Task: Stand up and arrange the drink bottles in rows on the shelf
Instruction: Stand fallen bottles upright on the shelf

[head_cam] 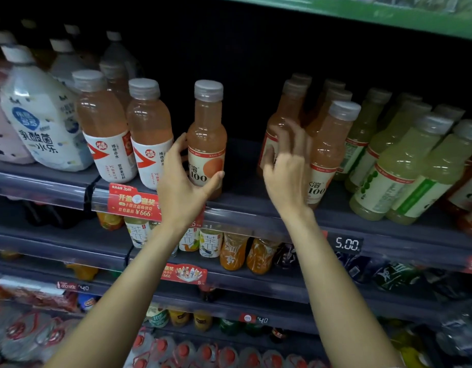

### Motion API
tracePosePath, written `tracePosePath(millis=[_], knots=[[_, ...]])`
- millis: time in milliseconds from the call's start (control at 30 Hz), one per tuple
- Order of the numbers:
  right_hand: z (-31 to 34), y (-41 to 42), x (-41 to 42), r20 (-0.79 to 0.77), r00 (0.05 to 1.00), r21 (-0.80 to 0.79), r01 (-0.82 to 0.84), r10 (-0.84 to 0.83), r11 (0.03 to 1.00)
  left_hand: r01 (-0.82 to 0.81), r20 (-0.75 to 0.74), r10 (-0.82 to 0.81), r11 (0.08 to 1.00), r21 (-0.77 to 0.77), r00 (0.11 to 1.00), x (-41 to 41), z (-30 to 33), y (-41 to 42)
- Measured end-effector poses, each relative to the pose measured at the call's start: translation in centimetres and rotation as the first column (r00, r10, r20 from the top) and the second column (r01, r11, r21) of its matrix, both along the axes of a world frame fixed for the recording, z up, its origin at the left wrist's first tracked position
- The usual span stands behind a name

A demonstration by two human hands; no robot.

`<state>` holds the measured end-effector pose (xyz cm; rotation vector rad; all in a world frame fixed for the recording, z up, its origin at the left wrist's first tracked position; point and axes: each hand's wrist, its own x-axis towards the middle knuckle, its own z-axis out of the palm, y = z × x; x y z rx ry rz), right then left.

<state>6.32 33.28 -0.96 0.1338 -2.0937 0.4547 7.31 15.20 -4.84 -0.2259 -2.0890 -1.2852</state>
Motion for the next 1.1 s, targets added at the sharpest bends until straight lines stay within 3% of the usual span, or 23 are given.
tracePosePath(millis=[134,300,467,601,768,901,1101], knots=[[0.5,0.1,-0.6,0.180,0.976,0.126,0.100,-0.122,0.987,-0.022,-0.010,0.022,1.000,-0.013,1.000,-0.2,0.3,0.2],[1.9,0.7,-2.3,0.440,0.892,0.055,0.090,-0.105,0.994,-0.011,-0.002,0.011,1.000,-0.008,1.000,-0.4,0.3,0.2],[2.6,0.8,-2.4,0.451,0.888,0.065,0.071,-0.092,0.995,-0.008,0.005,0.008,1.000,-0.016,1.000,-0.3,0.4,0.0],[3.9,0.9,-1.2,0.502,0.859,0.032,-0.130,0.097,0.991,-0.011,0.015,0.011,0.999,-0.051,1.000,-0.4,0.6,-0.5],[4.1,1.5,-0.4,0.527,0.658,-0.271,-0.471,0.538,0.840,-0.034,0.009,0.035,0.997,-0.069,0.999,-0.5,0.8,-0.5],[2.3,0.5,-1.5,0.383,0.680,-0.554,-0.374,0.626,0.744,-0.042,0.004,0.042,0.997,-0.059,0.999,-0.4,0.8,-0.3],[2.3,-1.6,-4.1,0.412,0.624,-0.664,-0.294,0.664,0.688,-0.041,0.005,0.042,0.997,-0.068,0.999,-0.2,0.9,-0.2]])
